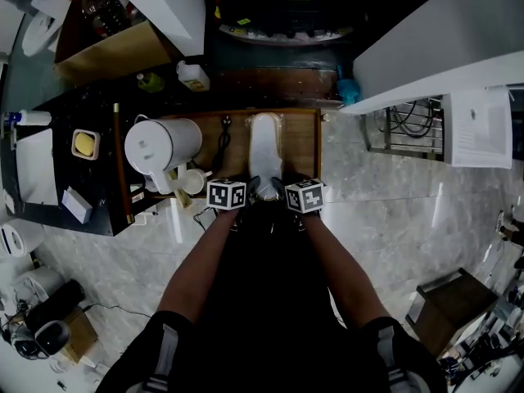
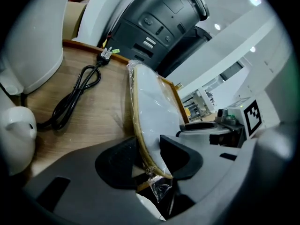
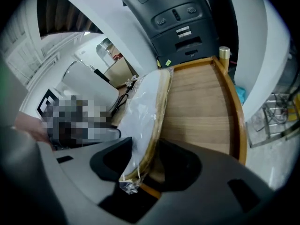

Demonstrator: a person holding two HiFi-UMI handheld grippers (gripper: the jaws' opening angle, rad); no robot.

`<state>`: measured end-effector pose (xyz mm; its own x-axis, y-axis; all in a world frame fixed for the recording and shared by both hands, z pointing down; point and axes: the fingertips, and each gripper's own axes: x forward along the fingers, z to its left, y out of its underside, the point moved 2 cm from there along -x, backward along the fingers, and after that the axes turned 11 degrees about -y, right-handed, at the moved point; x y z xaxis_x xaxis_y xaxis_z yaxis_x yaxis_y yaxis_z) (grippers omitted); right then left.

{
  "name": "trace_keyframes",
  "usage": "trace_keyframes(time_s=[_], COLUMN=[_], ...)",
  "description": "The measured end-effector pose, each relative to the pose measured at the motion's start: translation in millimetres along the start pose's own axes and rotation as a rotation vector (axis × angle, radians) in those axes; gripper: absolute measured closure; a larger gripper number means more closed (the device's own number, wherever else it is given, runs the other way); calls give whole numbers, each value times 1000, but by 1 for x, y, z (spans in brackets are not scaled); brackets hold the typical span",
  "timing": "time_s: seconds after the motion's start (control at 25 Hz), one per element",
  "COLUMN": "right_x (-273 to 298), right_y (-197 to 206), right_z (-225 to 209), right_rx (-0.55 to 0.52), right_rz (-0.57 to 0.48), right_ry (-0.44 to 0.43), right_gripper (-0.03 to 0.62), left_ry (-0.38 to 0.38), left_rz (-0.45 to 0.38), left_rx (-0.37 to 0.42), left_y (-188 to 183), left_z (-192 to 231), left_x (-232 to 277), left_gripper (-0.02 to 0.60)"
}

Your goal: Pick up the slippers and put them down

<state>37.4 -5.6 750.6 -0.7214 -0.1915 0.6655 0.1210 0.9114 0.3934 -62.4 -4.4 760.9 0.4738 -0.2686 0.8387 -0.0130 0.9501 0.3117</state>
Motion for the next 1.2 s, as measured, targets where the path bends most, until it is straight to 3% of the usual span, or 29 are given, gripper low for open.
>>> trace_keyframes(time_s=[0.24, 0.52, 0.64, 0.68, 0.76, 0.84, 0.92, 1.2], right_x=[-6, -25, -39, -44, -55, -69, -82, -119], right_y=[-4, -20, -27, -28, -29, -27, -23, -23], right_z=[5, 16, 25, 29, 44, 57, 69, 124], right_rx=[-127, -164, -178, -179, -187, -208, -236, -318], right_rz=[1, -61, -108, -128, -159, -167, -167, -217], right_ry=[76, 47, -3, -38, -113, -161, -191, -307], right_gripper=[398, 399, 399, 410, 520, 570, 585, 586], left_ry=[-34, -37, -16, 1, 57, 118, 155, 224], left_rz=[-56, -181, -240, -261, -294, -321, -342, -393], left_rx=[64, 61, 76, 80, 97, 131, 171, 225], left_y=[-5, -15, -20, -22, -26, -28, -28, -28], left_z=[-2, -9, -19, -24, -37, -51, -62, -91], left_x=[-9, -35, -52, -59, -74, -90, -104, -141], left_gripper=[422, 379, 379, 379, 382, 427, 541, 571])
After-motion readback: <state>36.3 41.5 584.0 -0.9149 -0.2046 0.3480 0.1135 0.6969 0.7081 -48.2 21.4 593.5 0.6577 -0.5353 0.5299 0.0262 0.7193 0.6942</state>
